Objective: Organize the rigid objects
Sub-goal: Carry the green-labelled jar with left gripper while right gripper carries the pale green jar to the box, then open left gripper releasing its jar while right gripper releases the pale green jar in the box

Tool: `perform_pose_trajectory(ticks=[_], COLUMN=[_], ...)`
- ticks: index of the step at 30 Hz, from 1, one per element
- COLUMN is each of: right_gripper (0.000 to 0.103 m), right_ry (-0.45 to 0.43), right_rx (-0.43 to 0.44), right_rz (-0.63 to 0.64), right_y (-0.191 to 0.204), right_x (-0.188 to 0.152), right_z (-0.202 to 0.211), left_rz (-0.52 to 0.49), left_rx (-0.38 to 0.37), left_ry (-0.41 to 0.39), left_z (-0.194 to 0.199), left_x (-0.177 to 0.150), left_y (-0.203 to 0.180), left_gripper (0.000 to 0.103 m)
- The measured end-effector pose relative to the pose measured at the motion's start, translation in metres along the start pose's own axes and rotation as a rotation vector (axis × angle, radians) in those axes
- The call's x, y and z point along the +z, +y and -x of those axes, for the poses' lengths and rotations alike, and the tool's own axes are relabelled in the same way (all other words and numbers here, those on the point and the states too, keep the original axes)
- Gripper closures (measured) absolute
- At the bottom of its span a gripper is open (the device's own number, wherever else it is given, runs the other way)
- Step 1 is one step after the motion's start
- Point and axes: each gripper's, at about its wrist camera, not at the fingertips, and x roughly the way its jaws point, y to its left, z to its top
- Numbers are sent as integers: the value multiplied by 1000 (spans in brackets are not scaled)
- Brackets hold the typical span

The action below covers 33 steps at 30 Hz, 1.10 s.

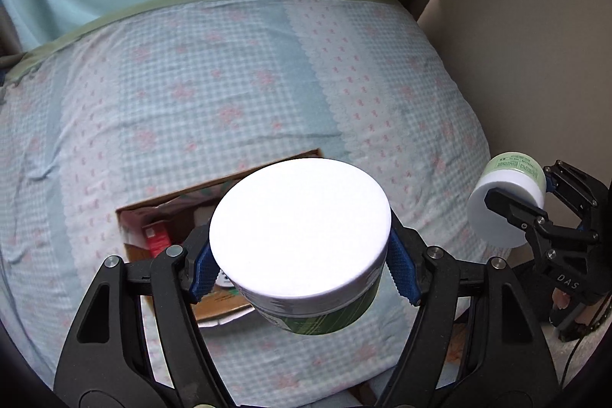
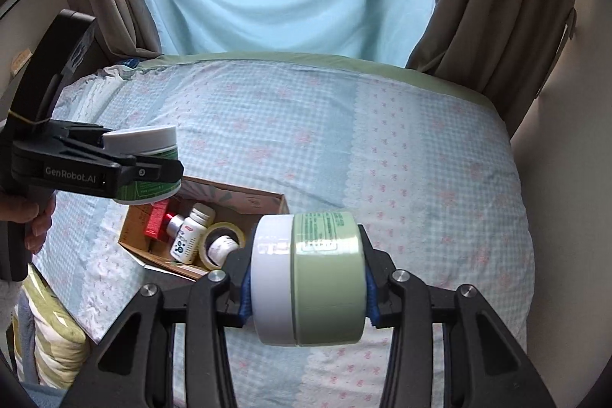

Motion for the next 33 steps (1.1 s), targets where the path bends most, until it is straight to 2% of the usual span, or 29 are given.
perform_pose_trajectory(ticks=[6,14,22,28,33], right_gripper=[63,63,63,63,63], right_ry=[62,137,212,243,288], right_rx=[56,79,58,1,-27], right_rz=[-65,-55,-99,-103,-136], right_y=[52,94,94,84,73], right_x=[4,9,6,9,11], right_z=[-38,-96,-172,-213,-242], left_rz=[51,124,154,145,115], left_rx=[31,57,36,18,35], left_ry=[24,78,119,128,184], left_z=[-2,-40,-99,-135,-161], left_x=[-41,-74,-68,-46,-44], left_y=[71,130,155,157,152], left_gripper=[33,33,33,33,33])
